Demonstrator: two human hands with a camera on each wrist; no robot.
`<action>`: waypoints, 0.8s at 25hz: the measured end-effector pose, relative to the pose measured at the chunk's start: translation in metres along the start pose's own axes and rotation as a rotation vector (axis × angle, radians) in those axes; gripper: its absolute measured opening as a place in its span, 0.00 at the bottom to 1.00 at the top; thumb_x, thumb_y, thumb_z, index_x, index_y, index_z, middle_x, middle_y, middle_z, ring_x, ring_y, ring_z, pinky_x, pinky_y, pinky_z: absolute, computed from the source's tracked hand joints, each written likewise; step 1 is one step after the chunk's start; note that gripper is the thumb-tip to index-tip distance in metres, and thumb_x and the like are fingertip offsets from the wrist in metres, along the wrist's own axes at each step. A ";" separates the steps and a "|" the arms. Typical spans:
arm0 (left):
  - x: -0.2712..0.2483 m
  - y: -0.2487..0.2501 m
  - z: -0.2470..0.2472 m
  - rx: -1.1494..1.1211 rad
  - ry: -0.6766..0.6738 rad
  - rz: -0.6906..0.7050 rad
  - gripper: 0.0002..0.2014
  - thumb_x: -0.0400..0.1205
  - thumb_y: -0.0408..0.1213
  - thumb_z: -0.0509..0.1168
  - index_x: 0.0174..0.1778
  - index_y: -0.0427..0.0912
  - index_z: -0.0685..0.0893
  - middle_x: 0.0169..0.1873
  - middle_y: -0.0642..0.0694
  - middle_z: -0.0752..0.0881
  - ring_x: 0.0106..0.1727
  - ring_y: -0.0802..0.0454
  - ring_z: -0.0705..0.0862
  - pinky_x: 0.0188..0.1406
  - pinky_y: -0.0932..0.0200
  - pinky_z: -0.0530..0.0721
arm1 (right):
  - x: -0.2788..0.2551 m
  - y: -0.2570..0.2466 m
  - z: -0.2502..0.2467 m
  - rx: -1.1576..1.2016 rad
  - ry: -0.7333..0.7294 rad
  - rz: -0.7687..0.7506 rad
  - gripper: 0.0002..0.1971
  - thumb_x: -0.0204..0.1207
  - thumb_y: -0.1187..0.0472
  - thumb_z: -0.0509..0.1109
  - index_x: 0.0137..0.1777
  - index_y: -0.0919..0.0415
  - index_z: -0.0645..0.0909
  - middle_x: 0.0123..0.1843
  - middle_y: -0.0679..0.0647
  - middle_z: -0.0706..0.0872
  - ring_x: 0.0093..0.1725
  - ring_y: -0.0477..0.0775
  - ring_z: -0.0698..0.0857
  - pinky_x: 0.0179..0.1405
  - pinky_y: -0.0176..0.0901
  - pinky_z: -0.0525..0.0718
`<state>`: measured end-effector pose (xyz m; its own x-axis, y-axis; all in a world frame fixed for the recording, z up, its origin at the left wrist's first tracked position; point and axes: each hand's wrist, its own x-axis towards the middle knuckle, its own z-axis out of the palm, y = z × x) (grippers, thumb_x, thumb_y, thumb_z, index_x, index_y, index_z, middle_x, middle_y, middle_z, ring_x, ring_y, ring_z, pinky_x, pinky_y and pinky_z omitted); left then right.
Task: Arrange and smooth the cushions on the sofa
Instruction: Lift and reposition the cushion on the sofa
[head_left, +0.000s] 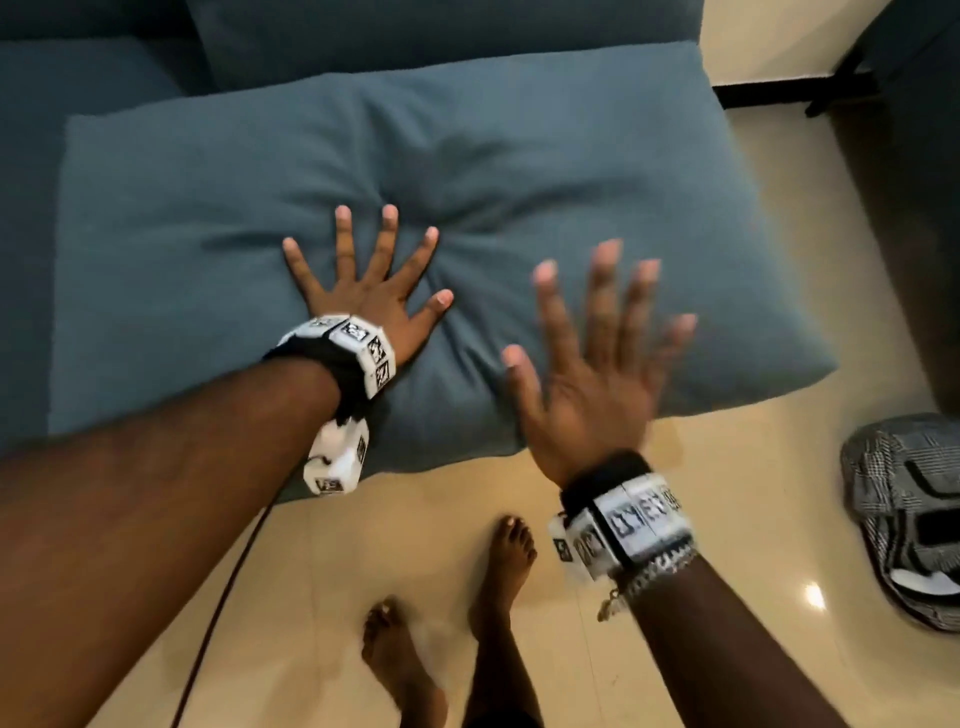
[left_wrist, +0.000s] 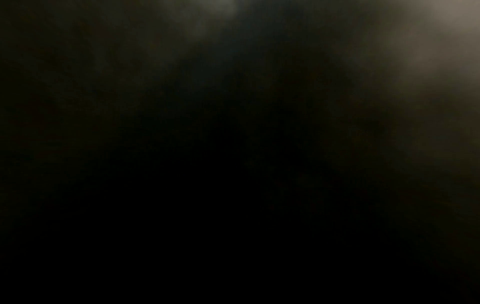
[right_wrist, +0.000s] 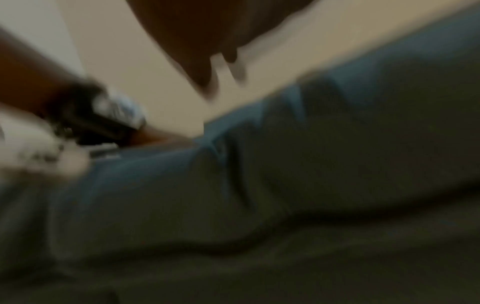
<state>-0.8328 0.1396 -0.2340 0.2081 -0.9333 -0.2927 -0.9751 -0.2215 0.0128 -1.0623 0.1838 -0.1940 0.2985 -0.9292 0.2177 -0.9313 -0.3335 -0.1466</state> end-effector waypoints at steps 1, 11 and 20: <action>0.008 0.000 0.000 -0.009 -0.023 0.001 0.35 0.82 0.75 0.33 0.85 0.74 0.33 0.89 0.58 0.29 0.87 0.37 0.25 0.73 0.10 0.31 | -0.004 -0.002 0.022 -0.106 -0.238 0.019 0.33 0.88 0.36 0.49 0.91 0.42 0.48 0.92 0.56 0.35 0.91 0.65 0.36 0.84 0.81 0.38; 0.001 -0.011 0.008 -0.089 -0.098 0.075 0.28 0.91 0.59 0.37 0.84 0.76 0.31 0.88 0.62 0.30 0.88 0.41 0.25 0.74 0.14 0.27 | -0.022 -0.041 0.039 0.034 -0.215 0.029 0.32 0.88 0.42 0.56 0.91 0.48 0.57 0.93 0.58 0.44 0.90 0.63 0.34 0.87 0.77 0.43; -0.017 -0.026 0.024 -0.054 0.049 0.147 0.33 0.91 0.55 0.42 0.89 0.61 0.32 0.89 0.63 0.34 0.91 0.48 0.33 0.82 0.20 0.34 | -0.036 -0.064 0.066 0.056 -0.289 0.079 0.35 0.89 0.40 0.54 0.92 0.47 0.48 0.93 0.53 0.41 0.91 0.60 0.35 0.85 0.79 0.51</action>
<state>-0.8130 0.1679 -0.2524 0.0679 -0.9691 -0.2372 -0.9901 -0.0947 0.1036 -1.0001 0.2282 -0.2565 0.2804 -0.9566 -0.0788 -0.9434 -0.2595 -0.2065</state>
